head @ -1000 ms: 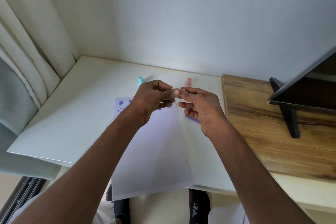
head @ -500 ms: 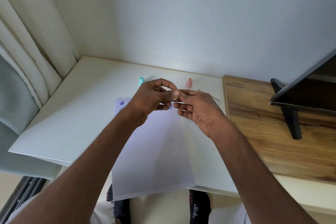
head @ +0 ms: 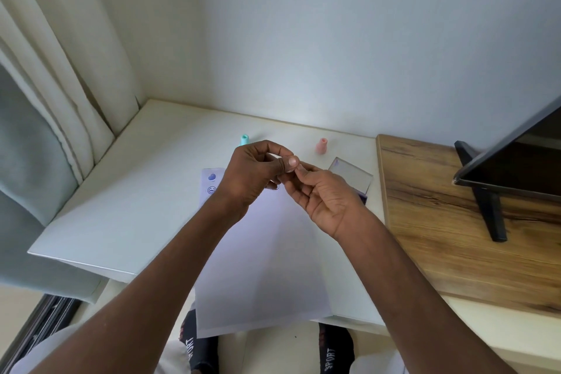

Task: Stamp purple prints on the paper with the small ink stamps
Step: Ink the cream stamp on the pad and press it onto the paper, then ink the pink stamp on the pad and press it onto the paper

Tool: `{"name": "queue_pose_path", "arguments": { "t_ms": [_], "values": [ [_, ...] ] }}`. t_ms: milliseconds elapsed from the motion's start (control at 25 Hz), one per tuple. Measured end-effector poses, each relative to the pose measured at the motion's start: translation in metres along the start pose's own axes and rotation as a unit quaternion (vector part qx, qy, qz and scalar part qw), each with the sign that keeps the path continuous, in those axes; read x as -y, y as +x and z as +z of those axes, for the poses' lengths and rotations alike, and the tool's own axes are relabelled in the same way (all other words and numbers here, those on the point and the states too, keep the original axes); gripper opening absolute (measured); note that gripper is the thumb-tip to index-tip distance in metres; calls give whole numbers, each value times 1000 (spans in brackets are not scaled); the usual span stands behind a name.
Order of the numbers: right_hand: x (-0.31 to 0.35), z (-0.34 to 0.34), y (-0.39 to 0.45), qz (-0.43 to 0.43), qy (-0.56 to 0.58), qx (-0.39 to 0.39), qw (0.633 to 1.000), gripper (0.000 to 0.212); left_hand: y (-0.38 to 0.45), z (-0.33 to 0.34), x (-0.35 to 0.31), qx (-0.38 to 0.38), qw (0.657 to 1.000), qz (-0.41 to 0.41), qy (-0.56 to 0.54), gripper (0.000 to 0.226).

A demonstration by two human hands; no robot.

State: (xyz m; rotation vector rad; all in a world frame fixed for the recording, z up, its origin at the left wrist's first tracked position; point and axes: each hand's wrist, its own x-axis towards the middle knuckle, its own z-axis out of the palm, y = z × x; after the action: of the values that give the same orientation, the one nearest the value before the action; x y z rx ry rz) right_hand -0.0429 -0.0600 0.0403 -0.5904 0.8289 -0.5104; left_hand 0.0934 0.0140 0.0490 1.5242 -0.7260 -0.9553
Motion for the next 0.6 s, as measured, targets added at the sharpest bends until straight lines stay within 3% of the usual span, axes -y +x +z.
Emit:
{"name": "queue_pose_path", "arguments": {
  "t_ms": [160,280,440,520,600],
  "values": [
    [-1,15,11,-13,20,-19,1000,21,0,-9,-9,-49,995,22,86,20],
    [0,23,25,-115,-130,-104,979,15,2,-27,-14,-103,956,36,272,31],
    [-8,27,54,-313,-398,-208,837,16,1,-65,-12,-107,877,-65,464,33],
    [-13,28,71,-360,-484,-224,766,17,-1,-76,-8,-71,852,-116,506,42],
    [-19,30,89,-359,-536,-222,731,17,-4,-78,-2,-21,828,-153,539,60]
  ]
}}
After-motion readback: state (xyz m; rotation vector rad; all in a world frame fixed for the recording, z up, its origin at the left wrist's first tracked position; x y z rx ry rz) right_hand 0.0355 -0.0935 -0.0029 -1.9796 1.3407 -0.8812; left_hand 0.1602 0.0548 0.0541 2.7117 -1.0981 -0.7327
